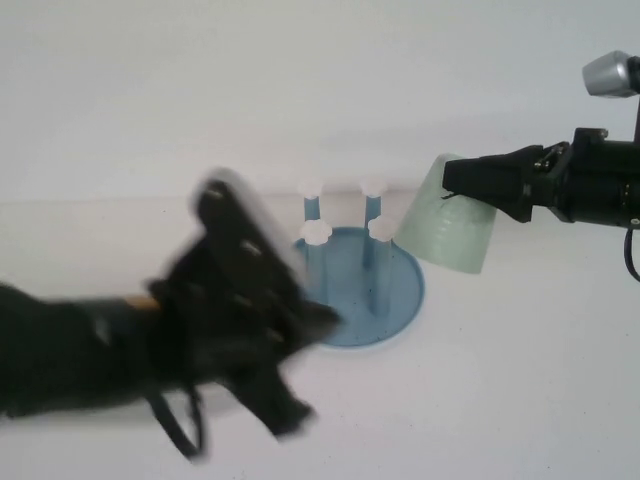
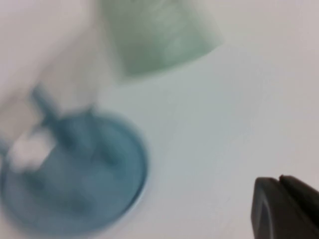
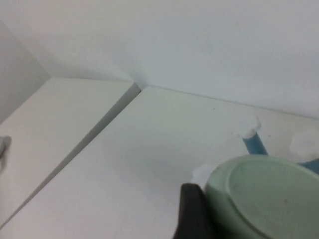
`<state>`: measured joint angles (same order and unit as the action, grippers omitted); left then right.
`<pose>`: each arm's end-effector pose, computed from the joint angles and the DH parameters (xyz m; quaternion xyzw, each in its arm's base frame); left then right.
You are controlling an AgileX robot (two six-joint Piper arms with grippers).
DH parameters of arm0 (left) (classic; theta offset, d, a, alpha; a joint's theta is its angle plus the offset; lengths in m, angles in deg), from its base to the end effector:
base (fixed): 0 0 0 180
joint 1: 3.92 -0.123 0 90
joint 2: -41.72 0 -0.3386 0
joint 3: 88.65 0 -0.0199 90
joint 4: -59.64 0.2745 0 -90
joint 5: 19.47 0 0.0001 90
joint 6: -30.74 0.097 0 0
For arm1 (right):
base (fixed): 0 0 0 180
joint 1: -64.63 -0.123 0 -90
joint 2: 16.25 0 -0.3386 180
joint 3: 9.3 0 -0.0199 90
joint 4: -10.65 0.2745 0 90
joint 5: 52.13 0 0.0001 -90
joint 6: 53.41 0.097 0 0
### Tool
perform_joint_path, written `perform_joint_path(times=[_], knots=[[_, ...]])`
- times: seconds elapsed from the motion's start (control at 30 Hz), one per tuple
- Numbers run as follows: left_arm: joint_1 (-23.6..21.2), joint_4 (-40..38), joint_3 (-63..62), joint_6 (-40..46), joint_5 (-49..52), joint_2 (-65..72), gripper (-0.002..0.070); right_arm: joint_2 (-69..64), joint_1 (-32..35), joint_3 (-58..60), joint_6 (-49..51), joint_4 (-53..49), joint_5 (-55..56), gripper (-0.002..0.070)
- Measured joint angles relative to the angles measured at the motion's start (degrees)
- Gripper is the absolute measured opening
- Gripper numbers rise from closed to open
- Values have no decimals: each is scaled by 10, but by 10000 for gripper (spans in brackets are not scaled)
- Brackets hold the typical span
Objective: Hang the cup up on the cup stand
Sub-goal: Place the cup on the cup holder
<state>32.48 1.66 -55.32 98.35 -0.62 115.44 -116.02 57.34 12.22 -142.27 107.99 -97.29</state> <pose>0.1904 -0.1735 0.3437 0.4063 0.7454 -0.2282 0.4768 0.3537 0.1141 0.3032 -0.1786 0.7826 0.3968 0.4452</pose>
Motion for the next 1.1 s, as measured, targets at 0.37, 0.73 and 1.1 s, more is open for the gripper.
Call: perform_joint_path(times=[0.37,0.73,1.1], knots=[[-394,-38,0,-6,214,0,0,0,-30,-79,-82,-3,38,500],[-500,-115,0,-4,284,-23,0,-36,-145,-189,-210,2,192,501],[-500,-114,0,-5,346,-76,0,-192,-164,-317,-209,3,204,501]])
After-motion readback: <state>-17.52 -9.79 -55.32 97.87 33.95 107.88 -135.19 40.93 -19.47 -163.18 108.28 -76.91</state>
